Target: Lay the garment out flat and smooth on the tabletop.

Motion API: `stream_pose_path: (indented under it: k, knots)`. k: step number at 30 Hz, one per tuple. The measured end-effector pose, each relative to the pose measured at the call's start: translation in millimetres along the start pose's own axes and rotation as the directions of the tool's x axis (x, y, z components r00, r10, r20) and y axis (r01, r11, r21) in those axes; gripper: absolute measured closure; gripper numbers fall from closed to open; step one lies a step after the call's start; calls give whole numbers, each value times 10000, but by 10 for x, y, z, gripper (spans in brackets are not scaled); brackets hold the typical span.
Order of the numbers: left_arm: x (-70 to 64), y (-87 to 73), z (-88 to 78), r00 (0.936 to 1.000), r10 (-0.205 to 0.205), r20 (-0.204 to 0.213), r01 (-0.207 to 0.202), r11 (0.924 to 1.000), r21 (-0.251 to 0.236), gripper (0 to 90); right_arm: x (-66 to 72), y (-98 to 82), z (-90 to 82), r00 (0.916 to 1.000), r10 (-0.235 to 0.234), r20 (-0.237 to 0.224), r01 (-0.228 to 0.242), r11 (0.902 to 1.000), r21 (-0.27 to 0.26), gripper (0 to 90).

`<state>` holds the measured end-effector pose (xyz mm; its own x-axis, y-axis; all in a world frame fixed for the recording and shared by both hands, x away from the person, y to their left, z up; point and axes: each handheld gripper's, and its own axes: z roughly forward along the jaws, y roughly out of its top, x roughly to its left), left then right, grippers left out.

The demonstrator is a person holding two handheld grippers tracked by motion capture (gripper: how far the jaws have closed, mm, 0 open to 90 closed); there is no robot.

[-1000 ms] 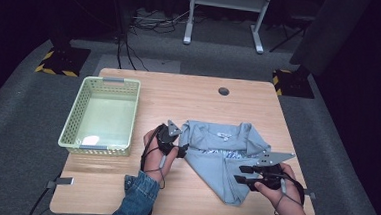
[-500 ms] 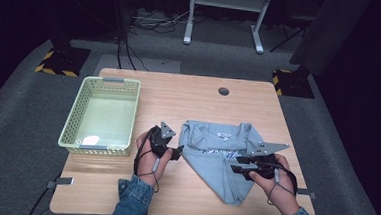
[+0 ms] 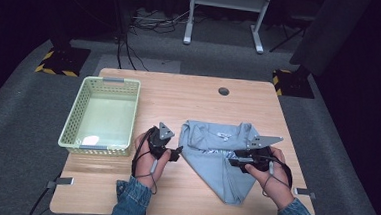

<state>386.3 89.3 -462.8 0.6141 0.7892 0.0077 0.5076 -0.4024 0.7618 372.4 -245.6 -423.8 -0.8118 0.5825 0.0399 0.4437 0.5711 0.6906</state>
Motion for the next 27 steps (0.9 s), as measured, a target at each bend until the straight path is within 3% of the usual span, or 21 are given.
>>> stream_pose_path:
  k: [16, 27]
  knots:
    - [13, 14, 3, 10000, -64, 62, 65, 10000, -44, 191, -100, 33, 119, 9995, 187, 262, -186, 9998, -47, 535]
    - [23, 11, -10, 10000, -84, 34, 84, 9999, -54, 191, -128, 43, 301, 9994, 94, 335, -95, 9999, 40, 516]
